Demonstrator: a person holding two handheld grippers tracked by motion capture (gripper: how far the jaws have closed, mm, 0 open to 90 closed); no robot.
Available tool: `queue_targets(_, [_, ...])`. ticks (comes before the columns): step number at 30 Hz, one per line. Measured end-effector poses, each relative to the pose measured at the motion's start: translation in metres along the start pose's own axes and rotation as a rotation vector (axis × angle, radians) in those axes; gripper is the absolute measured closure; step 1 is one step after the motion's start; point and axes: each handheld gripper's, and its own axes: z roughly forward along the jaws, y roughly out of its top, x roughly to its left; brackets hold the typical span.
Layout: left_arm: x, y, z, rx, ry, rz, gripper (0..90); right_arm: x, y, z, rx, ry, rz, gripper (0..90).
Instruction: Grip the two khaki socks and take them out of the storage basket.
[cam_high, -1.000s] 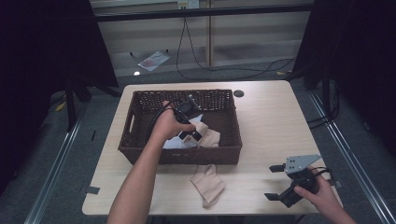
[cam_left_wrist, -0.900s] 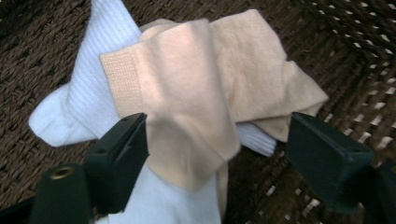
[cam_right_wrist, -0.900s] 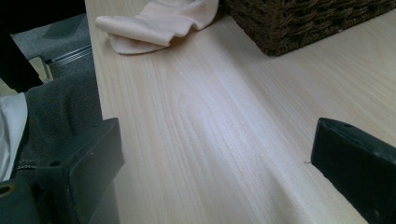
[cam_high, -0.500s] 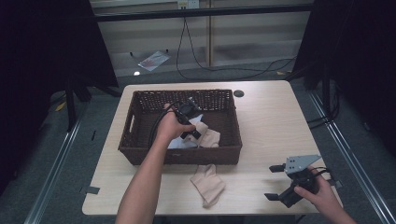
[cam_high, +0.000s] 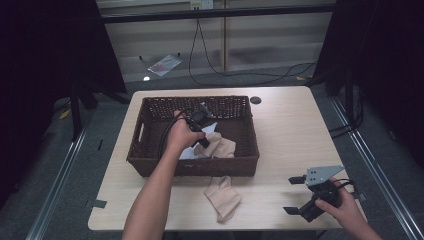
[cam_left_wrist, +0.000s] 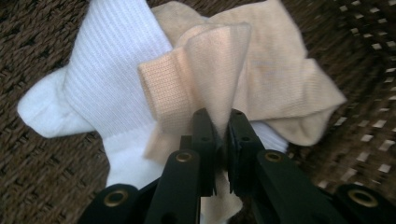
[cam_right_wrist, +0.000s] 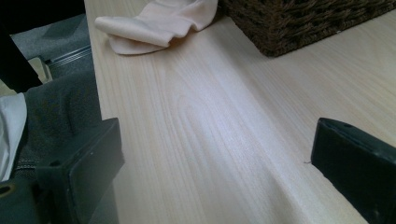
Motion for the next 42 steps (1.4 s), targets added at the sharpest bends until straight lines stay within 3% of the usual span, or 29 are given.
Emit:
queue_targets(5, [-0.002, -0.001, -0.010, 0.001, -0.021, -0.020, 83.9, 0.000, 0.000, 0.000, 0.000, 0.000, 0.001, 2.2])
queue_targets(14, [-0.012, 0.005, -0.044, -0.010, -0.047, -0.012, 83.9, 0.000, 0.000, 0.001, 0.002, 0.000, 0.004, 2.2])
queue_targets(29, [-0.028, -0.001, -0.086, 0.000, -0.102, 0.052, 83.9, 0.000, 0.000, 0.002, 0.003, 0.005, 0.006, 2.2])
queue_targets(42, [-0.047, -0.005, -0.102, 0.015, -0.129, 0.097, 83.9, 0.000, 0.000, 0.001, 0.003, 0.005, 0.000, 2.2])
